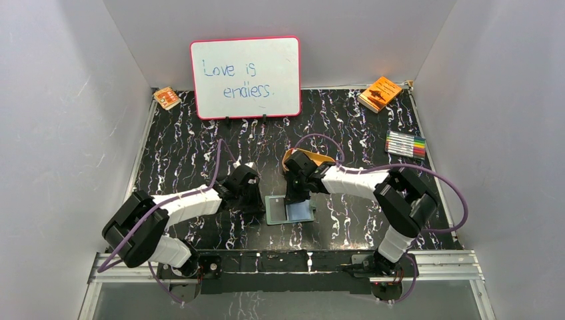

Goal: Put the credit cards into the card holder
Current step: Pick up the credit card from the storage box.

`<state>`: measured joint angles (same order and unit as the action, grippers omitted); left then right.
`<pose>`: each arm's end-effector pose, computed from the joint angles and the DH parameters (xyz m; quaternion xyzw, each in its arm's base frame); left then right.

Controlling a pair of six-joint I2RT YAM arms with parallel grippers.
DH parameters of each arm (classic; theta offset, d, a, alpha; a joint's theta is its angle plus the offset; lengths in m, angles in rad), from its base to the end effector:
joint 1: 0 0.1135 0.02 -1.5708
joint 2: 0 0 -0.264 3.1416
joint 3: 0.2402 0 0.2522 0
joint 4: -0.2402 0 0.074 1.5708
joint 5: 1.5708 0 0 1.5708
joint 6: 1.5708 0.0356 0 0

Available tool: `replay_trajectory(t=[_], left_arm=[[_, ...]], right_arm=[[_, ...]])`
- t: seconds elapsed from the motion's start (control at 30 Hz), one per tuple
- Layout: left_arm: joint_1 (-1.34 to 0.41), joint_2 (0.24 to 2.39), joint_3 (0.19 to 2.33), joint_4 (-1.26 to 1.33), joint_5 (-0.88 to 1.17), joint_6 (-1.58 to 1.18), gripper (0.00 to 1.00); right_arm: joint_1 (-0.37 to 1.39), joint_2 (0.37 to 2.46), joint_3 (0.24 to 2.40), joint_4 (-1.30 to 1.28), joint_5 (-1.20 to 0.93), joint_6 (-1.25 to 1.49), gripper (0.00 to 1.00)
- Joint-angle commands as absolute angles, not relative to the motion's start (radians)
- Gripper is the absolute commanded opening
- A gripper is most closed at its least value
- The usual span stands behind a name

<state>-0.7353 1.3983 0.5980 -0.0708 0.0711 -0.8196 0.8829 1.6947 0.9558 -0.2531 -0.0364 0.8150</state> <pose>0.1903 -0.1755 0.1558 -0.0274 0.9385 -0.2641 0.2207 0.2111 0.2589 0.1631 -0.0377 0.9575 0.2257 0.1754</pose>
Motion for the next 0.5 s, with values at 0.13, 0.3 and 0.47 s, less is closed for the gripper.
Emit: replay_trajectory(t=[0.13,0.3,0.47], left_arm=[[-0.736,1.334,0.605,-0.191,-0.021,-0.796,0.02],[-0.734,1.272,0.617,-0.246,-0.039,-0.8,0.09],[-0.734,1.17,0.63,-0.315,-0.061,-0.801,0.28]], right_arm=[[0.883,1.529,1.037,-0.36,-0.008,0.813,0.3],[0.868,1.378,1.023,-0.411,0.127,0.779,0.44],[0.761,1.179,0.906,-0.305,0.164,0.695,0.66]])
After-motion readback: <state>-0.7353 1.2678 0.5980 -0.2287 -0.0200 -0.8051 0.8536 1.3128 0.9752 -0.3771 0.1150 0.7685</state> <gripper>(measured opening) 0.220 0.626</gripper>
